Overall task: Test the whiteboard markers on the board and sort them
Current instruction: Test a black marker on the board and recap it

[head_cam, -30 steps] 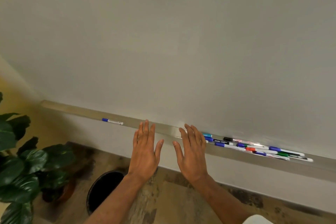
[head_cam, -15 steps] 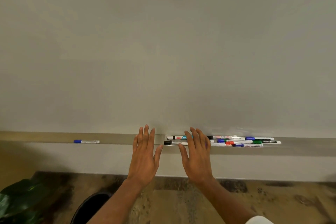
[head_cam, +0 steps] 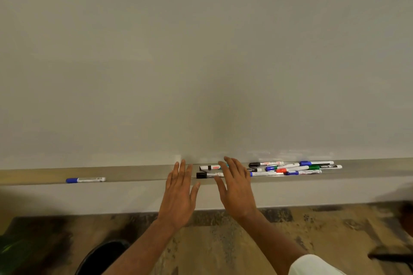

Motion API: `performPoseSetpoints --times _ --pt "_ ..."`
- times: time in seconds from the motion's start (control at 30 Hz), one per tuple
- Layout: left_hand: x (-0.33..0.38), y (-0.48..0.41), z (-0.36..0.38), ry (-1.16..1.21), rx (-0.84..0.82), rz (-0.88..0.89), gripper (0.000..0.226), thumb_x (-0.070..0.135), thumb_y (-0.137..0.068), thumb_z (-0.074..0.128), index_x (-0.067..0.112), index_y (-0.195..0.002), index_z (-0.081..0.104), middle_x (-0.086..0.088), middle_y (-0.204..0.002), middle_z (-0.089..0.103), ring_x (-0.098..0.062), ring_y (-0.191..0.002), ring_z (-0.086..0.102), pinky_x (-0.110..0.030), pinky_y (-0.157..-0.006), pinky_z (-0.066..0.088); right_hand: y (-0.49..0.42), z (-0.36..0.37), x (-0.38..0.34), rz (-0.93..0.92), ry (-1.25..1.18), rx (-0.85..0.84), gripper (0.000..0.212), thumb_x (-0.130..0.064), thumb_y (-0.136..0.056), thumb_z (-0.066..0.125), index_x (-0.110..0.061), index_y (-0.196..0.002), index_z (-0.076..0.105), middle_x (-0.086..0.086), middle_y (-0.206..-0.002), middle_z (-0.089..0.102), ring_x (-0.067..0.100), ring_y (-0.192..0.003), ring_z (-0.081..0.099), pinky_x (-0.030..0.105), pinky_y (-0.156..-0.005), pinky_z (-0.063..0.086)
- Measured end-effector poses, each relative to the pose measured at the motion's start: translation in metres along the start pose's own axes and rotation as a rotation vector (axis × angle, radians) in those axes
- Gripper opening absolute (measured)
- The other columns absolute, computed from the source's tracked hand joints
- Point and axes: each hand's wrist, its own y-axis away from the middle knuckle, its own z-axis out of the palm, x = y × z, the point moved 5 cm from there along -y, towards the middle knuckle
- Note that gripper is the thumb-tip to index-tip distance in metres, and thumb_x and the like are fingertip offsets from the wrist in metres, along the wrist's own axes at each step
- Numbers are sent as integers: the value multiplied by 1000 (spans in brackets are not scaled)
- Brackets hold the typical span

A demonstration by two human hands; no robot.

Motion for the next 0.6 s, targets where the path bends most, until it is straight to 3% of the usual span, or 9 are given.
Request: performPoseSetpoints --times 0.17,0.3,0.6 --pt "-4 -10 31 17 -91 -46 77 62 -94 -4 26 -161 0 7 -167 -11 -12 -155 -14 -31 -125 -8 -16 30 13 -110 6 -100 34 -21 -95 62 -16 -128 58 4 -131 59 25 -123 53 45 -100 49" --pt "-10 -19 49 33 -175 -104 61 47 -109 19 25 -161 -1 2 -170 -6 -12 -155 -13 -29 -123 -10 -26 56 21 -115 15 -198 39 -13 -85 74 -14 -122 64 6 -120 68 25 -115 61 43 -98 51" --pt "-15 -32 71 40 -240 -133 61 40 -111 23 22 -161 -6 3 -170 -10 -9 -153 -17 -28 -123 -10 -33 93 21 -108 55 -253 52 -9 -69 86 -18 -117 67 2 -114 70 23 -109 63 41 -92 53"
